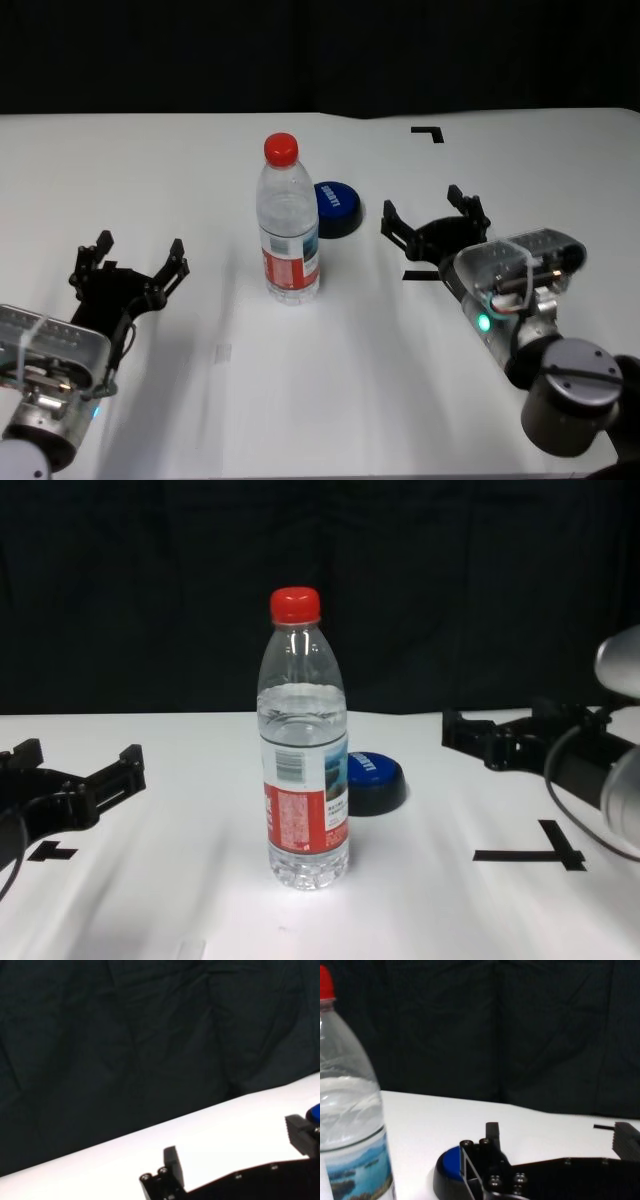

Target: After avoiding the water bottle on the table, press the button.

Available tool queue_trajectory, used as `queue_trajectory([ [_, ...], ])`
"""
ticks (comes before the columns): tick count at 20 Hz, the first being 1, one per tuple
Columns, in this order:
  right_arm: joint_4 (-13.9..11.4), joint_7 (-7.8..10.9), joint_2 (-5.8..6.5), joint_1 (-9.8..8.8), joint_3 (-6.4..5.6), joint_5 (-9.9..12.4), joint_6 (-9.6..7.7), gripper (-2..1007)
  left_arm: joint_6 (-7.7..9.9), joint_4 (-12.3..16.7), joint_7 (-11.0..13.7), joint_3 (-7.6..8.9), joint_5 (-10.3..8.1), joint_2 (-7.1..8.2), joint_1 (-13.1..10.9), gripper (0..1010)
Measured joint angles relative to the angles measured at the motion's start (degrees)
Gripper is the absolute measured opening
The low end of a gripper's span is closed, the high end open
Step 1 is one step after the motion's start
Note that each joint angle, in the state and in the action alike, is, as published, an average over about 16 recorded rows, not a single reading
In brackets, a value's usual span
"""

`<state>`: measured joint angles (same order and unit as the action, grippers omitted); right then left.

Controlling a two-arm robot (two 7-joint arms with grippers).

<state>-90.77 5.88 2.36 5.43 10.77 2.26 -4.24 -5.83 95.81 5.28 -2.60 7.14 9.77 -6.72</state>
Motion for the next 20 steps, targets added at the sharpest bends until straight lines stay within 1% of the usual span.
queue_trajectory([
  [11, -5.13, 0.64, 1.19, -4.79, -0.28, 0.94, -0.2, 1003, 0.0, 0.0, 0.0, 0.0, 0.0, 0.0, 0.0, 1003],
  [20, -7.84, 1.47, 2.38, -7.62, -0.19, 1.86, -0.33, 1003, 0.0, 0.0, 0.0, 0.0, 0.0, 0.0, 0.0, 1003],
])
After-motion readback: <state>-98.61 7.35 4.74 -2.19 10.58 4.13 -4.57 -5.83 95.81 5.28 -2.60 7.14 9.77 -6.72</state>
